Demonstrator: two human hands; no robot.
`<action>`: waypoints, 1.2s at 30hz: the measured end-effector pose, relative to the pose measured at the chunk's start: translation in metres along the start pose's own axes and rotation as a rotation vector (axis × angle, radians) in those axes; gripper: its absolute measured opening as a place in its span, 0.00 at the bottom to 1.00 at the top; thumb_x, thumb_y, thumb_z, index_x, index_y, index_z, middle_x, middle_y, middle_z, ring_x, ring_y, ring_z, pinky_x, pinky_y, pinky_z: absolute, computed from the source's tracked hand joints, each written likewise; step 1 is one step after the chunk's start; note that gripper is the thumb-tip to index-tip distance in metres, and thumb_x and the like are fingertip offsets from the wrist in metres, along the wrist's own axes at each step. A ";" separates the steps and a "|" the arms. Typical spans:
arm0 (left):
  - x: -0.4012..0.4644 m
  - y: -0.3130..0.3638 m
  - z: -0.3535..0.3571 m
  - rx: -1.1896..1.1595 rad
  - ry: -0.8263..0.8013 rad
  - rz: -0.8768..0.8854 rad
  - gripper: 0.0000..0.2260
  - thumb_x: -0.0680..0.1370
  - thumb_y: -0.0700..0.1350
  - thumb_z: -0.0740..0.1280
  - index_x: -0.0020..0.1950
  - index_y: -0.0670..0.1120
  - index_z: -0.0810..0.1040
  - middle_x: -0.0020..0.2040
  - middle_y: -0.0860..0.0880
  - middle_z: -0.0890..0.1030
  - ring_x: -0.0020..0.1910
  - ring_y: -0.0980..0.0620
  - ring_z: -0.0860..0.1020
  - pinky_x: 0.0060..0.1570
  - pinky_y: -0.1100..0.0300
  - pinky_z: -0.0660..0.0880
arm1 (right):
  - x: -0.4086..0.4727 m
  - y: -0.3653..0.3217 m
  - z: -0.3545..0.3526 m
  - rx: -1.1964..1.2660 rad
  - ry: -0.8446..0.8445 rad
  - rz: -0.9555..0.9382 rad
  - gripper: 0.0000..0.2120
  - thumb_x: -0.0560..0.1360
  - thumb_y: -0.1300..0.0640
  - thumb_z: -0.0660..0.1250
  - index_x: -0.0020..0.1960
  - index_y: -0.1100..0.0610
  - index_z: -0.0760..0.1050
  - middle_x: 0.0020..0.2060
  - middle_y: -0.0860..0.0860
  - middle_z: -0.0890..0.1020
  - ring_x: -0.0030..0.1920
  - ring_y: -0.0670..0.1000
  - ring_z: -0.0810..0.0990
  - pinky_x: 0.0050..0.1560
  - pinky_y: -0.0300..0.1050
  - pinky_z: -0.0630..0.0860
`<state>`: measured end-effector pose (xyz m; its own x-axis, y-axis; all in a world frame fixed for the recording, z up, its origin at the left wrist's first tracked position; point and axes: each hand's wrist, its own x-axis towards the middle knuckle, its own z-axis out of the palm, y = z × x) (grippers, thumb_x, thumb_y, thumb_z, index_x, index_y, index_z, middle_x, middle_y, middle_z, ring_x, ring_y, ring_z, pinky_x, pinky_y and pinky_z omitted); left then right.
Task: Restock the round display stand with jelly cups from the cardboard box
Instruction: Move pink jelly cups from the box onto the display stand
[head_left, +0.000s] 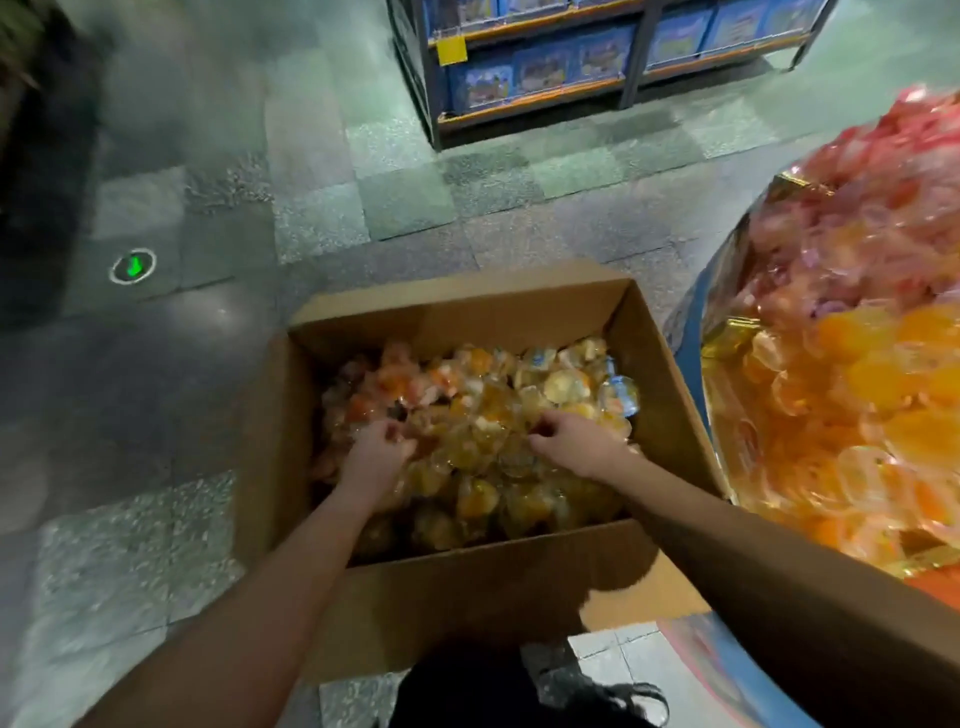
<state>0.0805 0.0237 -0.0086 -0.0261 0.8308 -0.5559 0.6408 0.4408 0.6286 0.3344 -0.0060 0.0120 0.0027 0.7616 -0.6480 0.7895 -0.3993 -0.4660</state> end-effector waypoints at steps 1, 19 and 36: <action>0.008 -0.011 -0.008 0.015 0.020 -0.007 0.03 0.79 0.46 0.65 0.52 0.52 0.76 0.50 0.51 0.78 0.49 0.51 0.77 0.46 0.56 0.76 | 0.017 -0.007 0.006 -0.034 -0.020 0.001 0.13 0.81 0.47 0.61 0.59 0.55 0.75 0.47 0.51 0.80 0.42 0.50 0.77 0.37 0.41 0.71; 0.174 -0.037 -0.036 0.845 -0.063 0.382 0.25 0.79 0.44 0.61 0.76 0.48 0.59 0.77 0.44 0.61 0.75 0.43 0.59 0.73 0.45 0.56 | 0.226 -0.082 0.070 -0.334 -0.005 -0.080 0.29 0.79 0.44 0.56 0.78 0.45 0.54 0.76 0.56 0.61 0.69 0.62 0.70 0.58 0.59 0.77; 0.173 -0.018 -0.034 0.810 -0.111 0.483 0.22 0.84 0.46 0.55 0.78 0.54 0.60 0.67 0.45 0.73 0.66 0.45 0.69 0.67 0.49 0.65 | 0.163 -0.056 0.054 0.360 0.258 0.162 0.28 0.77 0.51 0.67 0.75 0.43 0.62 0.71 0.50 0.64 0.54 0.50 0.76 0.42 0.43 0.78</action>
<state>0.0380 0.1711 -0.0976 0.4272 0.8064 -0.4089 0.9017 -0.3465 0.2586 0.2573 0.1134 -0.0998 0.2968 0.7587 -0.5799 0.5037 -0.6403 -0.5799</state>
